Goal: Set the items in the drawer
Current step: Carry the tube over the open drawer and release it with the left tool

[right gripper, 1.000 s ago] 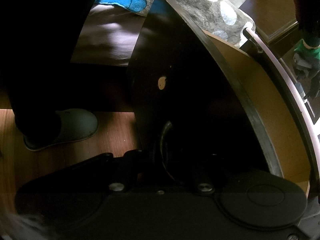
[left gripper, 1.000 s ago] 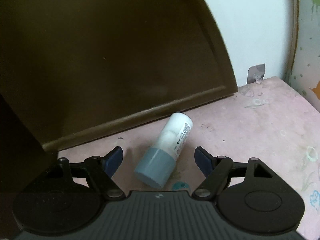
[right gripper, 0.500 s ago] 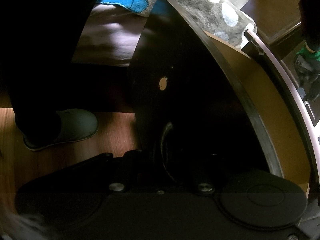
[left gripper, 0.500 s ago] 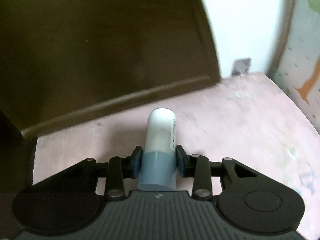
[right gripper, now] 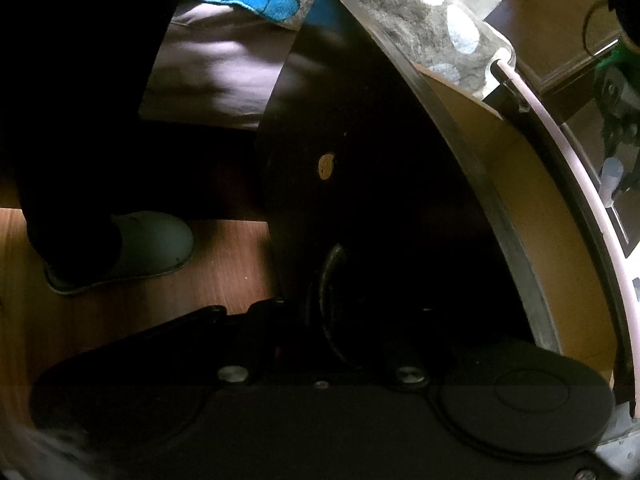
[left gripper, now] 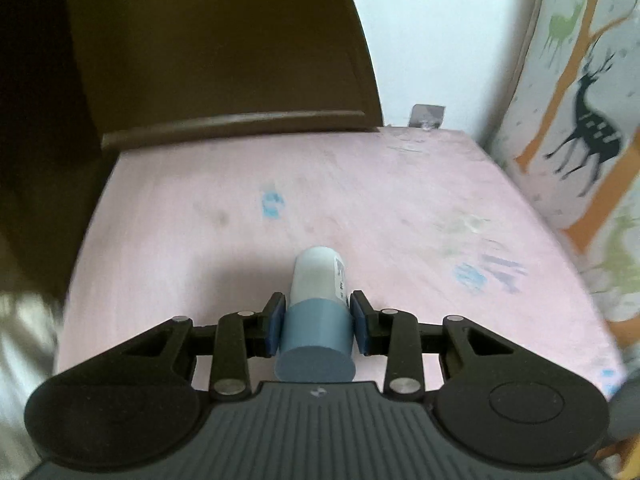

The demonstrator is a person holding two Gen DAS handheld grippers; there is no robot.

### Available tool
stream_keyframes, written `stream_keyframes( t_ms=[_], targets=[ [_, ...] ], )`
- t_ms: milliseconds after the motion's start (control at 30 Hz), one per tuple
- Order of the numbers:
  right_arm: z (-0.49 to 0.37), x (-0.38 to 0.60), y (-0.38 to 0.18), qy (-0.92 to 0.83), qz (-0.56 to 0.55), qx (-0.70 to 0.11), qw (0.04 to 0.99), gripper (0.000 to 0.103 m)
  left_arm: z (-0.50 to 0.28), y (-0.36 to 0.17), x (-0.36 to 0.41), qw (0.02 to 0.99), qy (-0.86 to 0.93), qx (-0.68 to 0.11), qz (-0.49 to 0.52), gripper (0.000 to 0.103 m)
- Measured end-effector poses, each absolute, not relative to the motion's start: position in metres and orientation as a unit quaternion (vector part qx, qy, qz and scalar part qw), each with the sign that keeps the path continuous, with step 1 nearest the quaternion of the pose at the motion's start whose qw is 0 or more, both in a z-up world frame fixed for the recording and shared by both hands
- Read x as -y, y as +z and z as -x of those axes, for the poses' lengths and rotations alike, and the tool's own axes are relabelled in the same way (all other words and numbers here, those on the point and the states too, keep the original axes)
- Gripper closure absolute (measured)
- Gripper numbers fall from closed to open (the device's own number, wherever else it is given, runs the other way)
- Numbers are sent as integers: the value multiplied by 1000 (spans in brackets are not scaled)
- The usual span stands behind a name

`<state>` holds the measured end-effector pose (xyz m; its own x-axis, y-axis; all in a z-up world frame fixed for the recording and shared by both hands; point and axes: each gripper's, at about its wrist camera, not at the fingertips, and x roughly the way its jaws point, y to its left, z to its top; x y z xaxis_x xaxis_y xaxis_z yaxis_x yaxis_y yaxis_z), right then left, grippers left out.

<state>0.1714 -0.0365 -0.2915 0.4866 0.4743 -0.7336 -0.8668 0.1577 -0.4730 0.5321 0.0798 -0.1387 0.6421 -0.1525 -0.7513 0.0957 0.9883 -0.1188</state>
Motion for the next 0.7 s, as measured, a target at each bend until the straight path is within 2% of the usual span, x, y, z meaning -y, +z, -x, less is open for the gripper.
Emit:
stream_keyframes(
  t_ms=[233, 433, 700],
  targets=[
    [-171, 36, -291, 458, 461, -215, 730, 100, -449, -136, -90, 890, -69, -422, 159, 70],
    [-170, 35, -291, 457, 463, -217, 728, 101, -379, -126, -90, 884, -73, -428, 172, 70],
    [-169, 30, -291, 452, 470, -223, 725, 100, -329, -148, -94, 871, -49, -455, 180, 70]
  ],
)
